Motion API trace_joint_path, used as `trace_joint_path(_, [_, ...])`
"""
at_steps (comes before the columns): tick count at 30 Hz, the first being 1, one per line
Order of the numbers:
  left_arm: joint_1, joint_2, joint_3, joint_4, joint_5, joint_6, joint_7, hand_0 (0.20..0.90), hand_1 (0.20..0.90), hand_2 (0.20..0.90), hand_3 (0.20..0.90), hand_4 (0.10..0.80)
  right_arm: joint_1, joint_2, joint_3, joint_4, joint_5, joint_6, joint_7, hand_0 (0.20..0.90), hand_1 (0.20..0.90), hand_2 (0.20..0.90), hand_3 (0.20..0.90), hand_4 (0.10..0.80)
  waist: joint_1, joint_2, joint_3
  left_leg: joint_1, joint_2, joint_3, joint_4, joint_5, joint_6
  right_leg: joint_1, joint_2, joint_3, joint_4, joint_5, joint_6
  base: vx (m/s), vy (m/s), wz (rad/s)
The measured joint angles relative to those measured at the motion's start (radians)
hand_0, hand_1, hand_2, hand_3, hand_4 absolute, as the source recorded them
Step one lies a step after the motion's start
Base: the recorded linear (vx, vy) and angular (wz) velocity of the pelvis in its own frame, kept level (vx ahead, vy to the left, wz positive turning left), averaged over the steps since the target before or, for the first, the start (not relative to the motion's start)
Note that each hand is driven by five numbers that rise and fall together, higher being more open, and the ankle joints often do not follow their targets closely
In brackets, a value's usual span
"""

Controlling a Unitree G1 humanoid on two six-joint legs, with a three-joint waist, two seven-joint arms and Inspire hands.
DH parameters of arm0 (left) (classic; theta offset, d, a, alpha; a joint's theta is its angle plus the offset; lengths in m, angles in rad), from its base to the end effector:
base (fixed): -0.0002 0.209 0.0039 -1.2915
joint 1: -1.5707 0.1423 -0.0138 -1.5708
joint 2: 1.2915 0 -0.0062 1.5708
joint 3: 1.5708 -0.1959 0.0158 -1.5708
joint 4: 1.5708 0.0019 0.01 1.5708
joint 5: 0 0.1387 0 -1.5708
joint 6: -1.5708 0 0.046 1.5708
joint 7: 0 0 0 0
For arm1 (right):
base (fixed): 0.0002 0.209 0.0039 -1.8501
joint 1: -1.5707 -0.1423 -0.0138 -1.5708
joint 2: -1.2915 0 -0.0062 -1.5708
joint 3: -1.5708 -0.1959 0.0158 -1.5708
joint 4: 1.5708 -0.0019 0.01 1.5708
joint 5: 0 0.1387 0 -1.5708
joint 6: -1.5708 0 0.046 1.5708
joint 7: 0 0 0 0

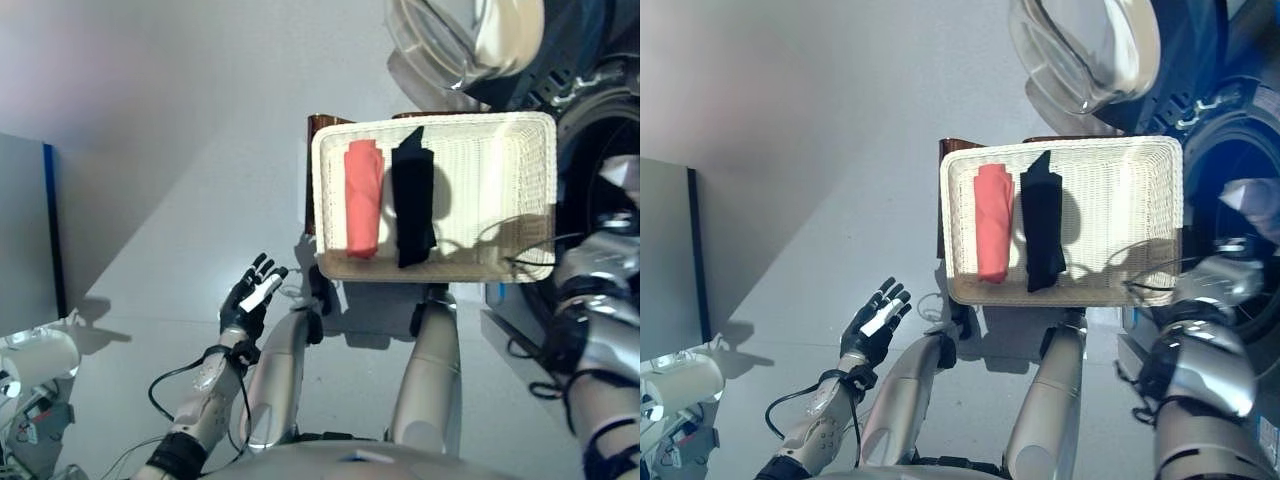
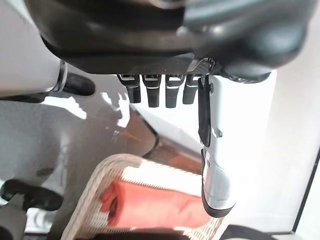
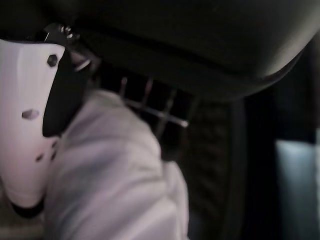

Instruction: Pick up the clothes and place them into the washing machine

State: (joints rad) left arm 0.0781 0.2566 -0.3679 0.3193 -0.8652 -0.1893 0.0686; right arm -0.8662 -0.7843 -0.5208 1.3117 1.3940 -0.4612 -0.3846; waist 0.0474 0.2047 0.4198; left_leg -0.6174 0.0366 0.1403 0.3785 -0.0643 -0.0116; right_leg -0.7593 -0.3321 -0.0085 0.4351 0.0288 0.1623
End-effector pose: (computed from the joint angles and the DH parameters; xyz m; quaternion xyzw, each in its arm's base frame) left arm 0.1617 0.1575 -0.0407 -0.2654 0.1811 0.0082 0.9470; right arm 0.2668 -0.4022 0.1429 0.5427 -0.2109 -0.5729 0.5769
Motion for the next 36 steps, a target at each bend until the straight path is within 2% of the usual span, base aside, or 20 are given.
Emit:
trace_joint_path(4, [0.034,0.029,-0.022,-0.050,0.003,0.008,0.003,0.900,0.900,0.900,0.900,0.800,-0.038,-0.052,-0.061,0.121,0.010,0.075,-0.127,0.200,0.200,0.200,0.200,0.300,0.000,0.005,-0.005,-0.004,-0.016,-0.004,0.003,0.000,0.001,-0.018,-0.020,0.004,0.036,-0.018,0.005,-0.007,0.012,0.11])
trace_joint_path(7, [0.049,0.035,-0.030,-0.053,0.007,0.018,0.016,0.900,0.900,0.900,0.900,0.800,-0.037,-0.067,-0.088,0.135,0.012,0.090,-0.163,0.200,0.200,0.200,0.200,0.300,-0.002,0.017,-0.014,-0.009,-0.019,-0.001,0.006,-0.002,0.003,-0.023,-0.022,0.009,0.037,-0.021,0.006,0.004,0.004,0.01])
trace_joint_path(8, [0.051,0.035,-0.032,-0.054,0.007,0.021,0.019,0.900,0.900,0.900,0.900,0.800,-0.036,-0.071,-0.087,0.135,0.015,0.090,-0.170,0.428,0.428,0.428,0.428,0.463,0.000,0.022,-0.018,-0.013,-0.018,-0.002,0.007,-0.002,0.003,-0.024,-0.021,0.009,0.037,-0.023,0.003,0.004,0.010,0.03])
trace_joint_path(9, [0.053,0.035,-0.033,-0.055,0.007,0.022,0.019,0.900,0.900,0.900,0.900,0.800,-0.036,-0.073,-0.086,0.135,0.015,0.090,-0.175,0.428,0.428,0.428,0.428,0.463,0.001,0.025,-0.020,-0.016,-0.018,-0.002,0.008,-0.002,0.003,-0.026,-0.021,0.010,0.036,-0.025,0.003,0.005,0.023,0.03])
trace_joint_path(10, [0.056,0.037,-0.033,-0.057,0.007,0.024,0.020,0.900,0.900,0.900,0.900,0.800,-0.038,-0.076,-0.081,0.130,0.015,0.089,-0.184,0.628,0.628,0.628,0.628,0.606,0.001,0.024,-0.024,-0.022,-0.019,-0.001,0.011,-0.002,0.003,-0.034,-0.021,0.013,0.035,-0.026,0.002,0.058,0.022,-0.02])
trace_joint_path(11, [0.055,0.038,-0.033,-0.057,0.006,0.029,0.021,0.900,0.900,0.900,0.900,0.800,-0.041,-0.076,-0.075,0.127,0.014,0.090,-0.187,0.900,0.900,0.900,0.900,0.800,0.001,0.025,-0.024,-0.026,-0.018,0.002,0.015,-0.003,0.004,-0.039,-0.019,0.017,0.035,-0.026,0.002,-0.001,0.024,-0.03])
trace_joint_path(20, [0.054,0.039,-0.038,-0.057,0.006,0.029,0.020,0.900,0.900,0.900,0.900,0.800,-0.050,-0.075,-0.050,0.127,0.017,0.092,-0.176,0.900,0.900,0.900,0.900,0.800,0.003,0.027,-0.037,-0.044,-0.017,0.007,0.040,-0.012,0.008,-0.052,-0.019,0.025,0.050,-0.023,0.005,-0.011,0.004,-0.01])
trace_joint_path(28, [0.052,0.036,-0.039,-0.053,0.006,0.025,0.016,0.900,0.900,0.900,0.900,0.800,-0.007,-0.025,0.088,0.044,-0.064,0.092,-0.104,0.900,0.900,0.900,0.900,0.800,-0.014,0.024,-0.035,-0.048,-0.012,-0.007,0.060,-0.014,0.008,-0.035,-0.012,0.017,0.047,-0.016,0.011,-0.027,0.002,0.02])
trace_joint_path(31, [0.050,0.036,-0.037,-0.033,0.006,0.016,0.016,0.900,0.900,0.900,0.900,0.800,0.013,0.024,0.148,0.042,-0.120,0.099,-0.073,0.900,0.900,0.900,0.900,0.800,-0.012,0.007,-0.036,-0.040,0.002,-0.026,0.075,-0.019,0.004,0.003,-0.001,-0.008,0.023,-0.013,0.002,-0.005,-0.003,0.01])
trace_joint_path(33, [0.054,0.039,-0.031,-0.014,0.006,0.014,0.015,0.900,0.900,0.900,0.900,0.800,0.025,0.087,0.178,0.042,-0.167,0.120,-0.071,0.900,0.900,0.900,0.900,0.800,-0.010,-0.031,-0.052,-0.032,0.007,-0.034,0.073,-0.023,0.000,0.020,0.006,-0.017,0.002,-0.010,0.006,0.013,0.008,-0.07])
trace_joint_path(36, [0.054,0.040,-0.028,0.001,0.007,0.014,0.009,0.900,0.900,0.900,0.900,0.800,0.067,0.151,0.206,0.034,-0.235,0.142,-0.068,0.900,0.900,0.900,0.900,0.800,-0.005,-0.064,-0.065,-0.028,0.010,-0.048,0.076,-0.023,0.003,0.060,0.007,-0.040,-0.037,0.011,0.003,0.044,0.010,0.12])
